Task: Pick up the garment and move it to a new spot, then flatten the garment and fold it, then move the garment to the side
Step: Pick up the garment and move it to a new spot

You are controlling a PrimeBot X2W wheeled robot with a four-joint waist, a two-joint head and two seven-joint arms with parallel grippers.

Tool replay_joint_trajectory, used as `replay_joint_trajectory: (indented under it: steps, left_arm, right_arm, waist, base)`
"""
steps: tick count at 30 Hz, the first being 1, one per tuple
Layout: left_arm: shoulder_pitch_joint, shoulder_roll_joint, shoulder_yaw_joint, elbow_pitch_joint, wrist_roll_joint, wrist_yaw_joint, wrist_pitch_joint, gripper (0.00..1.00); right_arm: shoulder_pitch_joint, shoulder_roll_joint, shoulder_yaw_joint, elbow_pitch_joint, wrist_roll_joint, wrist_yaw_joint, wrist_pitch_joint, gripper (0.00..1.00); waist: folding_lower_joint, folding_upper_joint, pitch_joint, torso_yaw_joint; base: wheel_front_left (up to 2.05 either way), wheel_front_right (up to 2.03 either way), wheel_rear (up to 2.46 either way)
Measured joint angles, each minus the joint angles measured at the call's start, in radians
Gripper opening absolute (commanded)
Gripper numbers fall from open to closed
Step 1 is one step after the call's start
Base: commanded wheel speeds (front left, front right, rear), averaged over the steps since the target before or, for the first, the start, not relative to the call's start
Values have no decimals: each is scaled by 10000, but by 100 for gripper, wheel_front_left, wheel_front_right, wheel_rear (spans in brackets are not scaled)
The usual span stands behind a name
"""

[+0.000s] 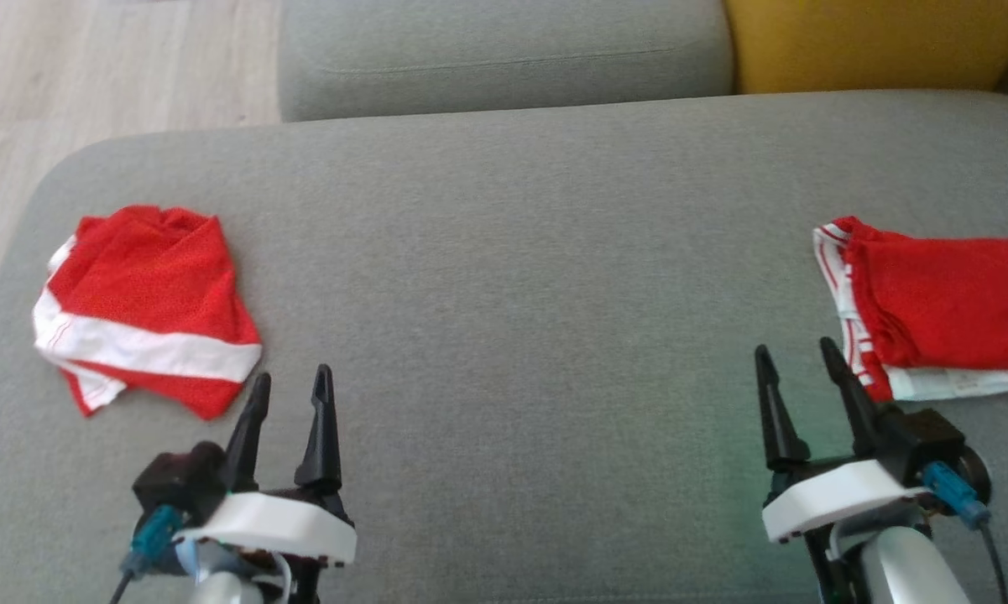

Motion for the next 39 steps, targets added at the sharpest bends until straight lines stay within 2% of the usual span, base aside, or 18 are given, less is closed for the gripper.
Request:
replay_joint_trajectory:
  steps: [7,17,27,32,39]
  left_arm:
    - [-264,-2,265,-111,-2,15,0,100]
    - [-313,-6,796,-251,-2,88,0,100]
    - [-295,2,959,-261,-2,86,0,100]
    - [-289,0,1055,-261,-6,88,0,100]
    - [-448,-12,1496,105,27,27,0,100]
  right_arm:
    - [-22,2,479,-12,159,0,0,100]
    - [-113,2,1060,40,240,0,0,100]
    - [-125,2,1264,146,351,0,-2,100]
    - [-125,2,1310,153,351,0,-29,100]
    - [-285,0,1298,81,360,0,10,100]
  waist:
    - [0,0,74,752]
    - [0,0,121,2316]
    - [0,0,76,3484]
    - [0,0,100,3707]
    - [0,0,345,3460]
  base:
    - [0,0,0]
    - [0,0,0]
    - [0,0,0]
    - [0,0,0]
    - [0,0,0]
